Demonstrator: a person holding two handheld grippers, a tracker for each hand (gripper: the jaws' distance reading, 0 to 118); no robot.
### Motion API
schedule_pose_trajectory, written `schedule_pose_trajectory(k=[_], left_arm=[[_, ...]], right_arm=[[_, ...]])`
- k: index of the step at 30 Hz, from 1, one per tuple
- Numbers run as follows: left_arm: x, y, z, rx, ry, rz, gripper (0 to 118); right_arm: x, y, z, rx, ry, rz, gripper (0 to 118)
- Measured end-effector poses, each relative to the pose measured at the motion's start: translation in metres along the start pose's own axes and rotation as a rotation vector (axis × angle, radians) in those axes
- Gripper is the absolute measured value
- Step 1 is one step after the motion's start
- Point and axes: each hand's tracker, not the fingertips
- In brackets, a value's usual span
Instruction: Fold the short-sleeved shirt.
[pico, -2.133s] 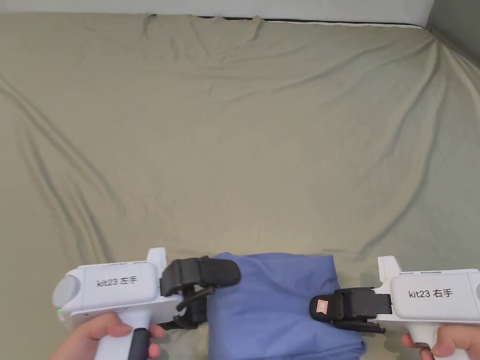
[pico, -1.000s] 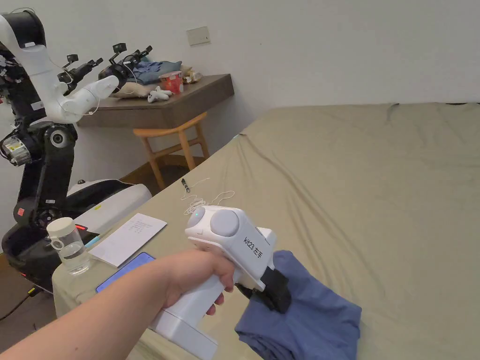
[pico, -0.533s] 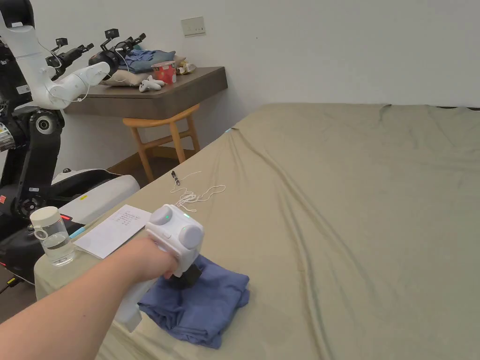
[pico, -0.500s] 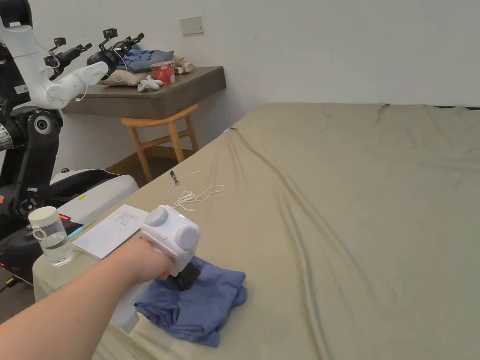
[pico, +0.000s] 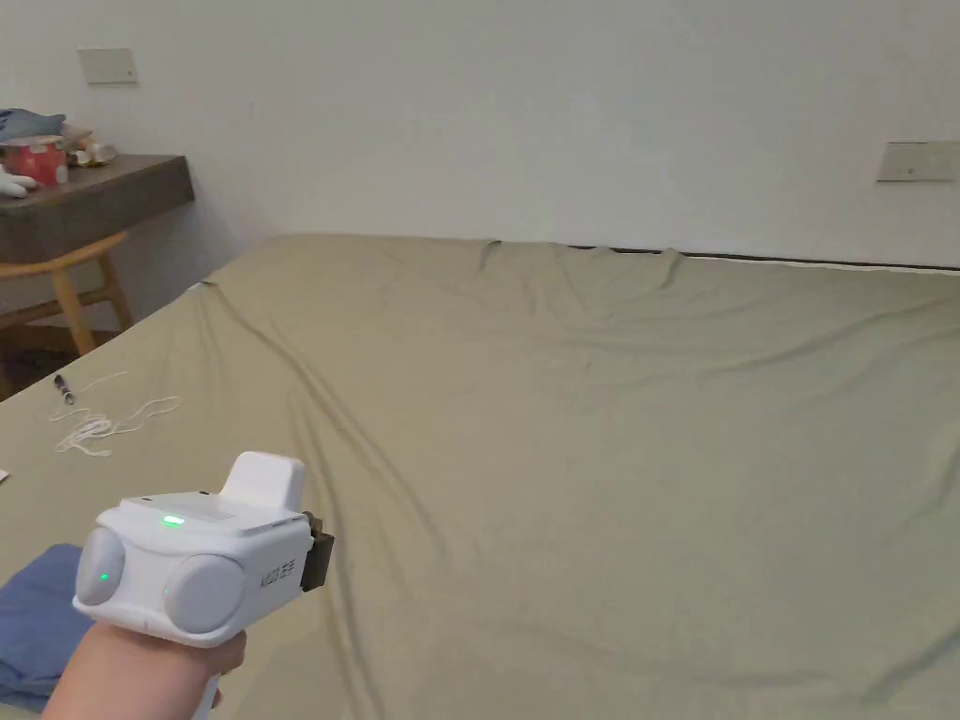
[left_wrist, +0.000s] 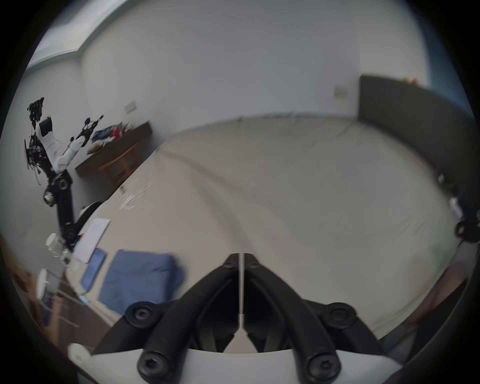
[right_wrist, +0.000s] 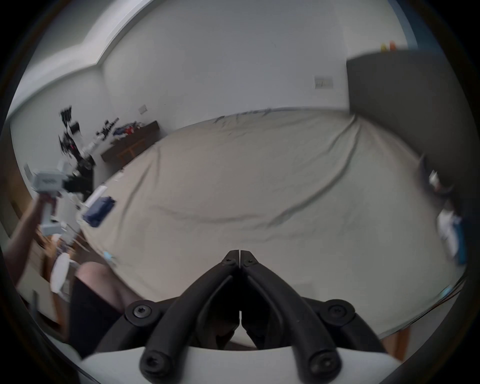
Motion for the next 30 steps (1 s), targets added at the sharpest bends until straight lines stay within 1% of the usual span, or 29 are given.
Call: schedule_pose_trajectory(k=[2,3,5,7,9,11,12,13,16,18,19,24,25,26,27,30], left_arm=[[0.034,0.008,0.023,0.092,-0.021,0.025,0],[0.049,0.011,0.034,0.138,-0.036,0.014,0],[0.075,0.014,0.053,0.219,-0.054,-0.01,0],[0.096,0.014,0.073,0.359,-0.059,0.067,0],[0.114,0.01,0.09,0.44,-0.073,0.119,0],[0.127,0.001,0.102,0.513,-0.07,0.139,0],[0.133,-0.006,0.106,0.544,-0.047,0.115,0],[0.138,-0.01,0.107,0.544,-0.029,0.088,0],[0.15,-0.03,0.109,0.58,0.011,0.056,0],[0.154,-0.04,0.112,0.585,0.024,0.059,0],[0.155,-0.043,0.114,0.593,0.031,0.062,0],[0.158,-0.05,0.117,0.593,0.027,0.039,0],[0.157,-0.051,0.115,0.578,0.019,0.046,0],[0.159,-0.05,0.111,0.535,0.004,0.068,0],[0.159,-0.051,0.109,0.507,0.004,0.082,0],[0.161,-0.054,0.107,0.513,0.009,0.077,0]], right_arm=[[-0.006,0.009,0.01,0.075,-0.023,0.028,0],[-0.017,0.019,0.019,0.117,-0.032,0.027,0],[-0.025,0.03,0.03,0.207,-0.05,0.029,0],[-0.032,0.039,0.037,0.295,-0.079,0.012,0],[-0.043,0.047,0.045,0.375,-0.11,0.024,0],[-0.052,0.054,0.054,0.439,-0.139,0.045,0],[-0.055,0.055,0.057,0.438,-0.145,0.036,0],[-0.057,0.055,0.059,0.457,-0.156,0.041,0],[-0.062,0.05,0.066,0.534,-0.24,0.085,0],[-0.064,0.042,0.072,0.607,-0.303,0.13,0],[-0.062,0.037,0.07,0.576,-0.285,0.099,0],[-0.058,0.031,0.068,0.539,-0.278,0.064,0],[-0.058,0.03,0.067,0.518,-0.28,0.032,0],[-0.061,0.031,0.068,0.542,-0.289,0.055,0],[-0.064,0.032,0.068,0.568,-0.301,0.096,0],[-0.071,0.028,0.07,0.593,-0.326,0.15,0]])
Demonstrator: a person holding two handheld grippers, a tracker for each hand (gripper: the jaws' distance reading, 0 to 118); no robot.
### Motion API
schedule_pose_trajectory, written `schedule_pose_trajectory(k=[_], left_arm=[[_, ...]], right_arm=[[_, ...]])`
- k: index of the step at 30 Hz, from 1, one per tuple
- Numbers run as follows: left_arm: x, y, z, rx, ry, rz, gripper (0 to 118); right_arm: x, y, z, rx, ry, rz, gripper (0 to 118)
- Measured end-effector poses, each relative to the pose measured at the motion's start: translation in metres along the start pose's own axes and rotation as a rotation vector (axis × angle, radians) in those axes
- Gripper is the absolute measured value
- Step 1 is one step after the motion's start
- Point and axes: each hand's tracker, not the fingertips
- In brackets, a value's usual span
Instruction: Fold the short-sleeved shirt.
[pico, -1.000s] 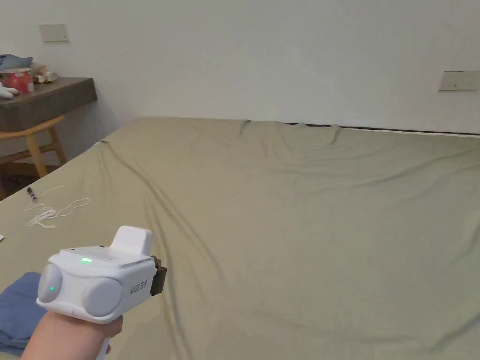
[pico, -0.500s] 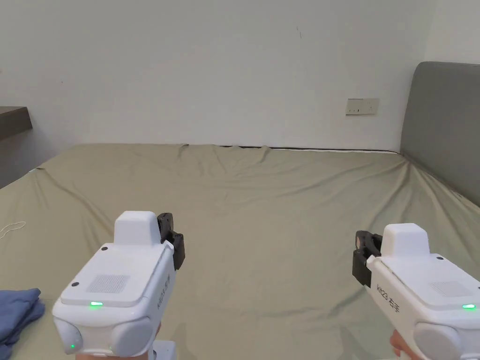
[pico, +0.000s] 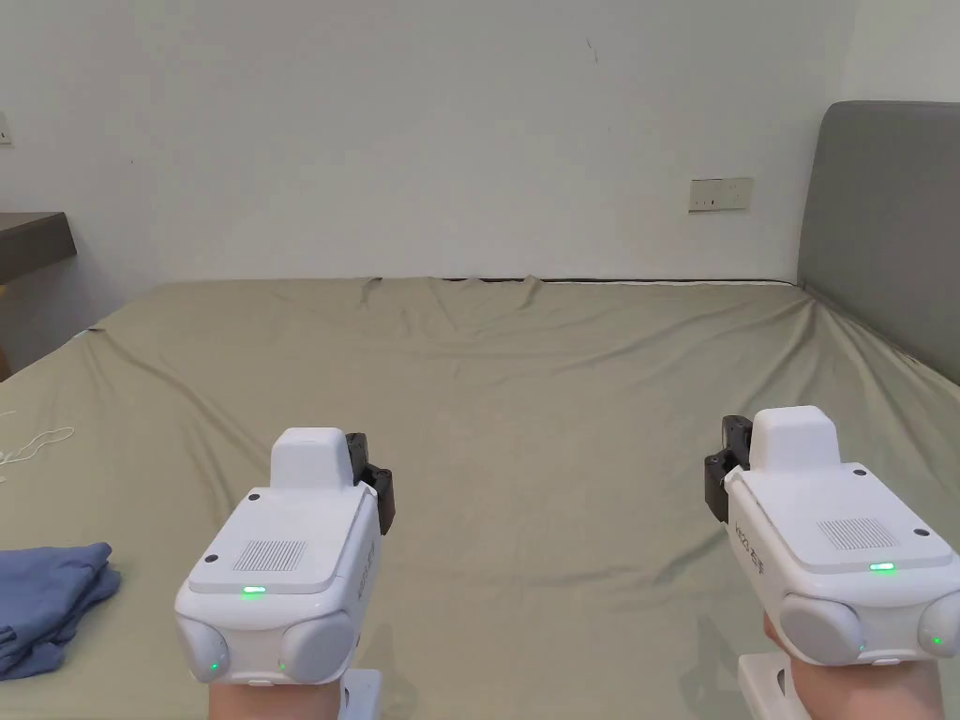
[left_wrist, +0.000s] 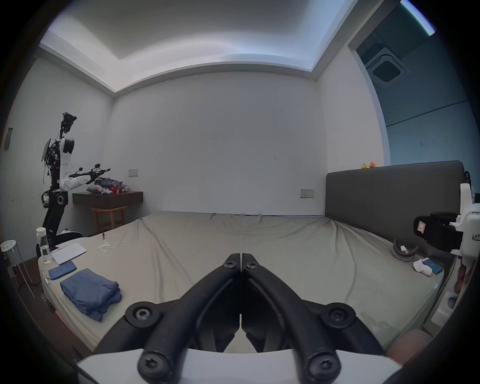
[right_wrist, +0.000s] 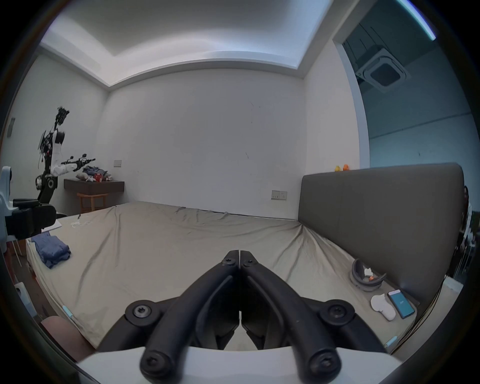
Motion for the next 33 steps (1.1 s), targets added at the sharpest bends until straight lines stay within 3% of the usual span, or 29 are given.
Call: schedule_pose_trajectory(k=[3,5,7,8,11,13,15,17,18,20,23,26,29,31,33], left_arm=[[0.002,0.0,0.002,0.032,0.018,-0.022,0],[0.003,0.001,0.004,0.042,0.024,-0.017,4],[0.004,0.001,0.004,0.044,0.029,-0.01,22],[0.005,0.0,0.005,0.042,0.026,-0.008,41],[0.009,-0.002,0.003,0.037,0.019,-0.025,95],[0.01,-0.004,0.005,0.047,0.031,-0.032,109],[0.011,-0.001,0.005,0.058,0.039,-0.031,110],[0.011,-0.001,0.006,0.063,0.043,-0.029,117],[0.011,-0.001,0.007,0.076,0.047,-0.027,118],[0.012,-0.002,0.007,0.086,0.047,-0.04,118],[0.014,-0.003,0.008,0.091,0.034,-0.044,118],[0.014,-0.003,0.007,0.086,0.028,-0.045,118],[0.013,-0.003,0.005,0.065,0.011,-0.036,118],[0.014,-0.003,0.004,0.053,0.005,-0.027,118],[0.013,-0.003,0.003,0.047,0.0,-0.018,118]], right_arm=[[0.001,-0.004,0.002,-0.026,0.02,-0.062,2],[0.001,-0.006,0.002,-0.046,0.023,-0.07,13],[-0.002,-0.009,0.002,-0.046,0.019,-0.03,18],[-0.002,-0.01,0.002,-0.043,0.016,-0.028,25],[-0.003,-0.013,0.001,-0.068,0.038,-0.036,74],[-0.005,-0.016,0.0,-0.081,0.057,-0.04,95],[-0.008,-0.018,0.002,-0.047,0.033,0.02,117],[-0.01,-0.022,0.003,-0.059,0.048,-0.01,118],[-0.009,-0.022,0.002,-0.037,0.039,0.028,118],[-0.005,-0.023,0.0,-0.049,0.036,-0.005,118],[0.002,-0.026,0.0,-0.08,0.065,-0.091,118],[0.002,-0.021,-0.003,-0.109,0.073,-0.122,118],[0.003,-0.019,-0.006,-0.186,0.095,-0.27,118],[0.006,-0.016,-0.005,-0.168,0.126,-0.303,118],[0.004,-0.009,0.0,-0.143,0.061,-0.3,118]])
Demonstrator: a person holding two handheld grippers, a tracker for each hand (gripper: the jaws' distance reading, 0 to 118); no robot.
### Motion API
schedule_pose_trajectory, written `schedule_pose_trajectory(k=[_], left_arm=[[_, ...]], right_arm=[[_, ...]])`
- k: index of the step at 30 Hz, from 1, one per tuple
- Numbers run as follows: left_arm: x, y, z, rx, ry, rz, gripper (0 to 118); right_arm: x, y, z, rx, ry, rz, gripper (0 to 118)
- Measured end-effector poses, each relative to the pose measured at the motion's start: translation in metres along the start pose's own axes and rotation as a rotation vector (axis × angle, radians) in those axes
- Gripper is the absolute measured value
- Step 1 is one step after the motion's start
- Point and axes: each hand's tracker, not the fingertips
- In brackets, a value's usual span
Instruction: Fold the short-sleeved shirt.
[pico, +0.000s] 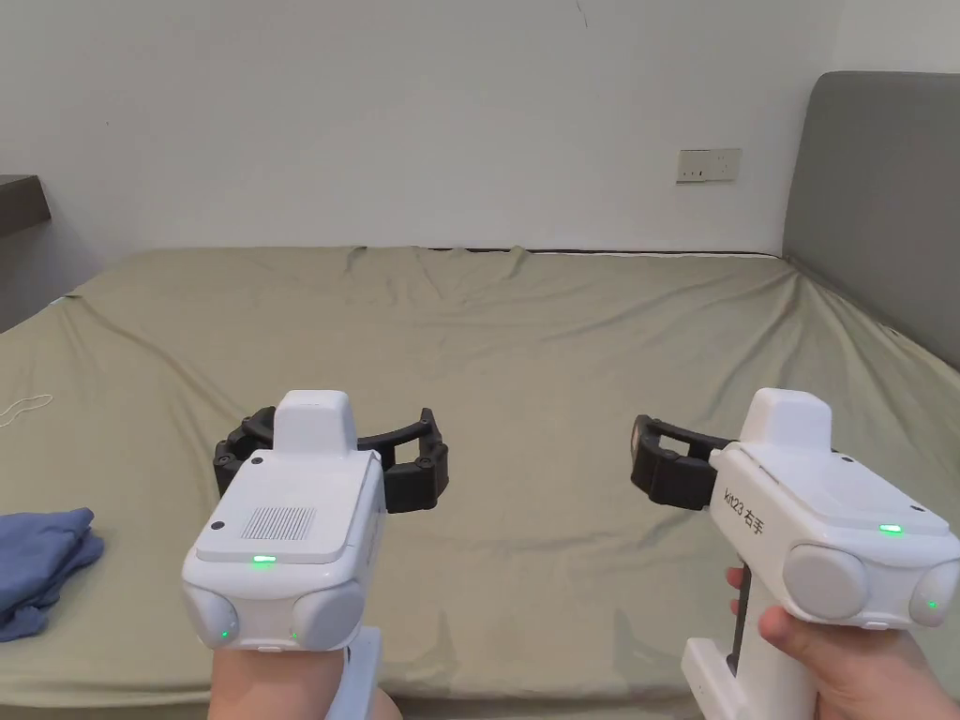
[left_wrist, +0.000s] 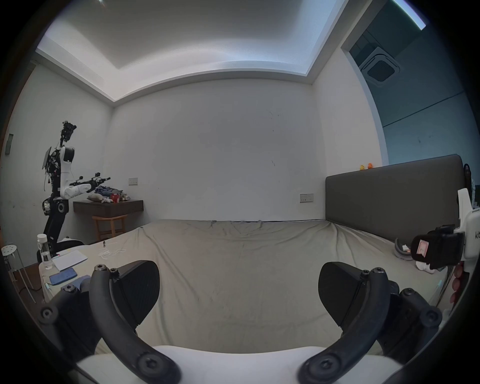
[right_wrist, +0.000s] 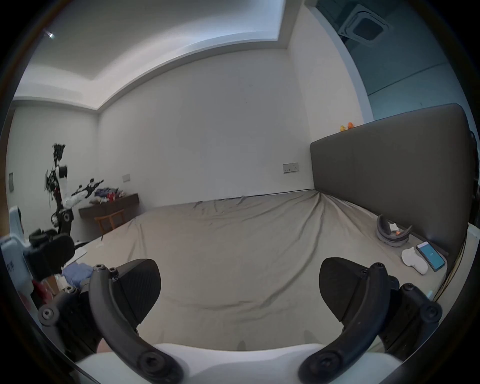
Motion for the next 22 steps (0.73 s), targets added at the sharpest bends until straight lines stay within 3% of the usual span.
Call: schedule_pose_trajectory(k=[2,3,4,8,15,17,21,22], left_arm=[[0.0,0.0,0.0,0.0,-0.006,0.003,118],[0.0,0.001,0.0,0.002,-0.007,0.003,118],[0.0,0.001,0.001,0.005,-0.008,0.002,118],[0.0,0.001,0.0,0.008,-0.01,-0.001,118],[0.002,0.0,-0.001,0.013,-0.008,-0.008,118],[0.002,0.0,-0.001,0.015,-0.006,-0.01,118],[0.001,0.001,-0.001,0.017,-0.006,-0.01,118],[0.001,0.001,-0.001,0.016,-0.007,-0.008,118]], right_arm=[[-0.005,0.004,0.003,0.029,-0.079,0.041,118],[-0.004,0.004,0.004,0.052,-0.071,0.062,118],[-0.007,0.003,0.003,0.027,0.004,0.079,118],[-0.007,-0.001,0.003,0.026,-0.062,0.105,118],[-0.011,0.0,0.005,0.038,-0.062,0.159,118],[-0.009,-0.004,0.005,-0.019,-0.051,0.065,118],[-0.015,0.0,0.009,0.088,-0.047,0.194,118],[-0.014,-0.004,0.008,0.019,-0.041,0.128,118]])
